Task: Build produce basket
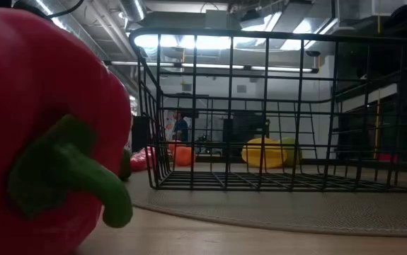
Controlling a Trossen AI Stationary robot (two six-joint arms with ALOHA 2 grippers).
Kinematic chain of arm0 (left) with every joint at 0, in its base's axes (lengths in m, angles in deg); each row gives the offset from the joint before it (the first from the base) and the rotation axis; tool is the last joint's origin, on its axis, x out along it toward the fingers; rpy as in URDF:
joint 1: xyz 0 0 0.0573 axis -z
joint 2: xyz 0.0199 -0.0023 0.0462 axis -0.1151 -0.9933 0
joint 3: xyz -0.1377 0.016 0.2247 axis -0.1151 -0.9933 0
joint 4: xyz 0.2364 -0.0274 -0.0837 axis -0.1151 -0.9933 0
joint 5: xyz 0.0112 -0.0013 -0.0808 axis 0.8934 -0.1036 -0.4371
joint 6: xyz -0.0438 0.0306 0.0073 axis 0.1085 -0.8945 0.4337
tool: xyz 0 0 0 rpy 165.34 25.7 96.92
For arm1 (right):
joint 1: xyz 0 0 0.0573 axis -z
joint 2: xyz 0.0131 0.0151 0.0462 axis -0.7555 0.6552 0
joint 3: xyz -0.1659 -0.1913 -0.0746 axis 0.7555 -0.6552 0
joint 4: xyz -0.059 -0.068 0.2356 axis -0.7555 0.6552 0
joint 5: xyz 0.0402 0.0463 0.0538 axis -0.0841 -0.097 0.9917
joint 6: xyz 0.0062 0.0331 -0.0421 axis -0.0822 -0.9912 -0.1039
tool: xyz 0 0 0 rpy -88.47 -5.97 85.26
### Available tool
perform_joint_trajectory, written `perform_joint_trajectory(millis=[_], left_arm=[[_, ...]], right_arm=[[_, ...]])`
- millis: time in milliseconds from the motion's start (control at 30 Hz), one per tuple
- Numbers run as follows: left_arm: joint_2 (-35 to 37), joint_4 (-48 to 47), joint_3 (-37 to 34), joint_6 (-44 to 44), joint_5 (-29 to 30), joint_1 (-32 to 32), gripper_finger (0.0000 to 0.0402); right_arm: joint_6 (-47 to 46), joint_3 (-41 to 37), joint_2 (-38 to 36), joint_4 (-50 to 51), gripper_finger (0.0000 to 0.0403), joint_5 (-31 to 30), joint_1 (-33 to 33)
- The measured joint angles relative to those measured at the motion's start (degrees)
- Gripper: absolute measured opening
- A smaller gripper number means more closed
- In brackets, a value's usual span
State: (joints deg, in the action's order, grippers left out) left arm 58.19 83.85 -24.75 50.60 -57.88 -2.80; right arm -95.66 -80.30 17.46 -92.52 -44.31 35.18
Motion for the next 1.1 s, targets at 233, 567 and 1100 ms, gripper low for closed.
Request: perform_joint_trajectory(millis=[233, 567, 1100], left_arm=[[0.0, 0.01, 0.0, 0.01, 0.02, -0.01, 0.0022], [-0.01, 0.01, -0.01, 0.01, 0.01, -0.02, 0.0022], [0.0, 0.02, 0.0, -0.97, 0.02, -0.02, 0.0022]], right_arm=[[-0.01, 0.0, 0.0, 0.0, 0.0131, 0.0, 0.0], [-0.01, -0.01, 0.01, 0.0, 0.0131, 0.0, 0.0], [-7.47, -0.01, 0.02, -3.62, 0.0131, 1.97, 0.0]])
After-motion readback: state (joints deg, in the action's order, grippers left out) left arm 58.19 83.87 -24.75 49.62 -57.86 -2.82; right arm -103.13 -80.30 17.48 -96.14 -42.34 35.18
